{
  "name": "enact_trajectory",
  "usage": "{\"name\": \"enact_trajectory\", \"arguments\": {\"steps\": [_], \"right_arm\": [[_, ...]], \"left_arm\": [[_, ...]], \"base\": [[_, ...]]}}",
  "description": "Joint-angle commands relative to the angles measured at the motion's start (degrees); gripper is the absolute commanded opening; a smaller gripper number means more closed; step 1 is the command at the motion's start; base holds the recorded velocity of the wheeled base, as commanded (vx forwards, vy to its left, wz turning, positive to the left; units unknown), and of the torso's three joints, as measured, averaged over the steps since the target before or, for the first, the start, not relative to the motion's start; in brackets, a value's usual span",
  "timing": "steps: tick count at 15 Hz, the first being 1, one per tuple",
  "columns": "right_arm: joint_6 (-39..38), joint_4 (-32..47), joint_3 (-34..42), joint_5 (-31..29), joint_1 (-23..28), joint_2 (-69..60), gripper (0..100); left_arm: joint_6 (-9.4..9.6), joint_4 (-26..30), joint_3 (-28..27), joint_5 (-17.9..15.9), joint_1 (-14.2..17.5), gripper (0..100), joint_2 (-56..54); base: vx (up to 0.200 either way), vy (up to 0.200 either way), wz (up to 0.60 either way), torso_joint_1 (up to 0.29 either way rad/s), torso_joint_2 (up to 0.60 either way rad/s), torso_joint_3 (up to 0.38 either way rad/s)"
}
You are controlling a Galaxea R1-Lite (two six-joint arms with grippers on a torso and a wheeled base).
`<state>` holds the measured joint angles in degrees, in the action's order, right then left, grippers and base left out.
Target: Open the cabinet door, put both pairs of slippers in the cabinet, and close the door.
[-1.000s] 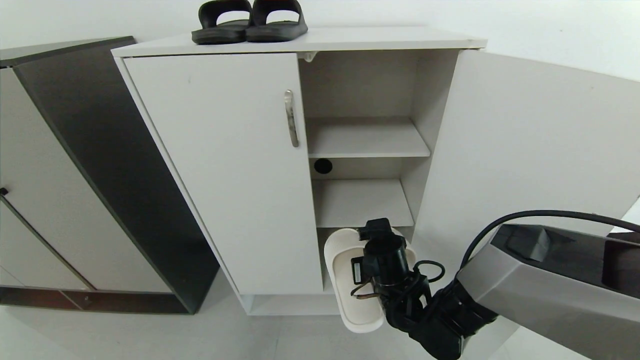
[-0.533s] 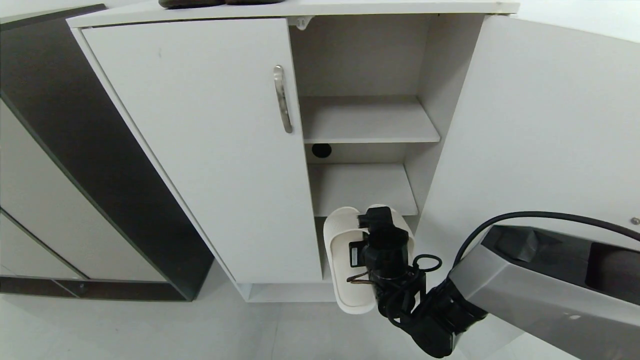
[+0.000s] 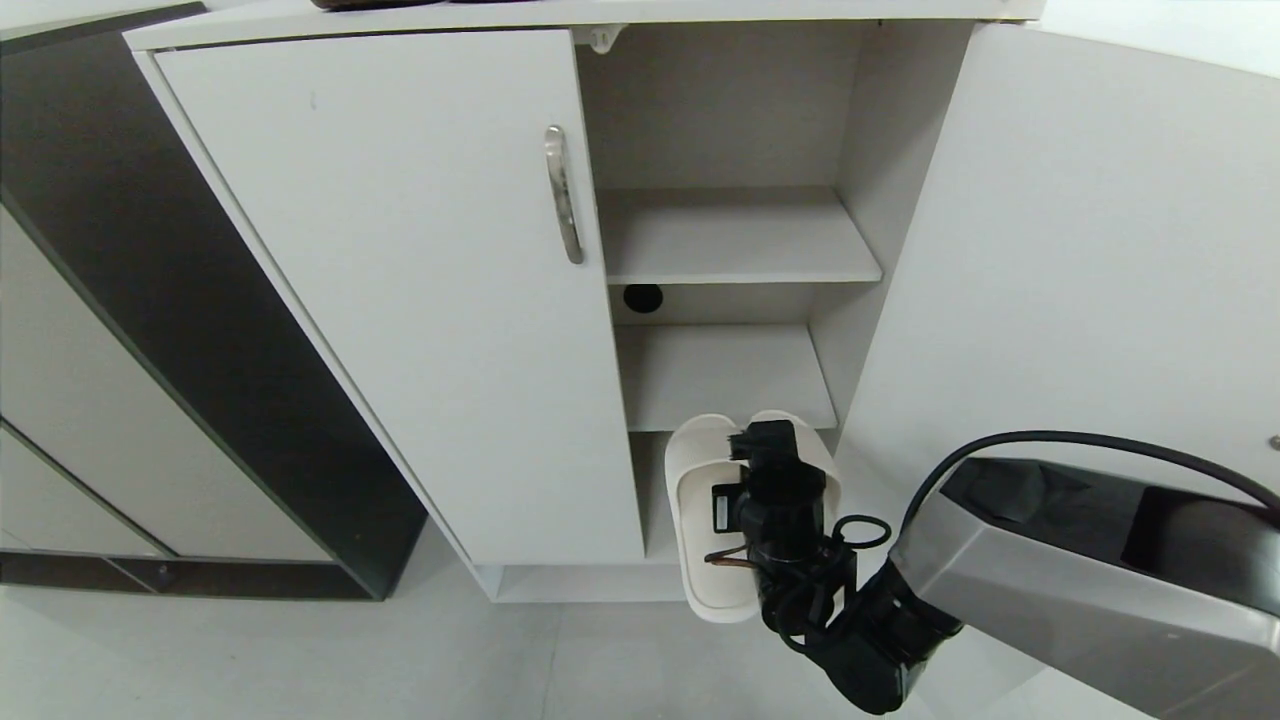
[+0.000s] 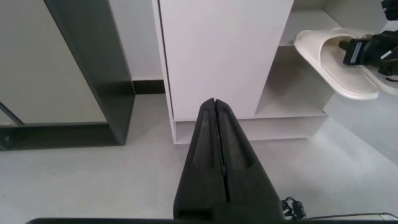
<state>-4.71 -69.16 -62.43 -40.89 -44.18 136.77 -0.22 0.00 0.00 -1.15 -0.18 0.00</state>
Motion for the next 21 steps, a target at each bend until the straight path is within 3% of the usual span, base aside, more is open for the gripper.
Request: {"name": "enact_trajectory", "arguments": {"steps": [1,9,12,19,21], "right_arm": [[0.0,0.0,-0.2,0.0,0.2,0.4,0],[0.1,-0.4,-1.0,0.0,0.2,0.8,0],[0.0,-0.7,-1.9,0.5,0.4,1.1,0],[0.9,4.4,-13.9,1.9,3.9,6.0,0],[0.9,10.4,-20.6,3.2,5.2,6.6,0]], "left_arm": [[-0.04,0.0,0.0,0.1,0.0,0,0.0],[-0.13,0.0,0.0,0.1,0.0,0,0.1],[-0.13,0.0,0.0,0.1,0.0,0,0.1],[-0.13,0.0,0.0,0.2,0.0,0,0.1],[-0.13,0.0,0.0,0.2,0.0,0,0.0]], "base": [[0.2,0.0,0.0,0.007,0.0,-0.002],[0.2,0.0,0.0,0.003,0.0,0.001],[0.0,0.0,0.0,0.0,0.0,0.0],[0.0,0.0,0.0,0.0,0.0,0.0],[0.0,0.0,0.0,0.0,0.0,0.0]]}}
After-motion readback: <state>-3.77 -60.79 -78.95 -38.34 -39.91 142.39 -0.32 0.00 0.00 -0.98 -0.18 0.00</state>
